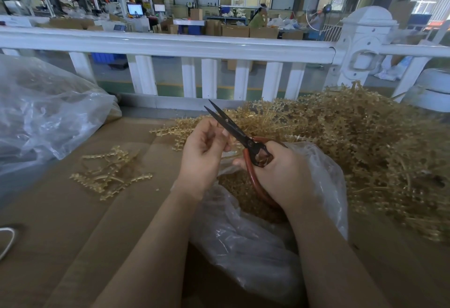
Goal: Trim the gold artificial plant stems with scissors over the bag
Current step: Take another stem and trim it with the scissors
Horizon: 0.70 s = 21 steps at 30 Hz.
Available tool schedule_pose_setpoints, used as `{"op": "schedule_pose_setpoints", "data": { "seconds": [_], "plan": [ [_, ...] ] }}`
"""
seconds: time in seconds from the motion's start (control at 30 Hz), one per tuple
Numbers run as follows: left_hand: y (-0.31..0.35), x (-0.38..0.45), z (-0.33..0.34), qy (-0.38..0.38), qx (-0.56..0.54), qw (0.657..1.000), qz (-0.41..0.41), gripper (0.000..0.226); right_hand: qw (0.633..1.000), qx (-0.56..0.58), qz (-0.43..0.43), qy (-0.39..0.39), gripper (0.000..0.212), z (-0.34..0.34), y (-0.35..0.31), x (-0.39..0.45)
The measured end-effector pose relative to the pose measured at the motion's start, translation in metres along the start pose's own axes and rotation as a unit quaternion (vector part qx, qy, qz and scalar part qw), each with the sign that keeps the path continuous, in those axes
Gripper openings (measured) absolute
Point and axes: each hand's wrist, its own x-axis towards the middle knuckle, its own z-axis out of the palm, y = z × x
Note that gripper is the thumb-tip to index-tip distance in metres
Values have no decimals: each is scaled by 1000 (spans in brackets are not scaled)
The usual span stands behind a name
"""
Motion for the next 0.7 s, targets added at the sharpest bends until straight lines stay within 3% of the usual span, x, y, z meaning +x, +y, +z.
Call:
{"op": "schedule_pose_setpoints", "data": {
  "seconds": [0.3, 0.5, 0.7],
  "plan": [
    [-2, 4, -4, 68, -123, 987, -78, 14, 987, 136, 87, -2, 78, -2, -4, 0],
    [2, 5, -1, 91, -223, 960, -142, 11, 977, 182, 111, 6, 58, 0, -4, 1],
    [3, 5, 3, 160, -204, 952, -165, 13, 983, 161, 86, -20, 58, -1, -5, 0]
  ]
}}
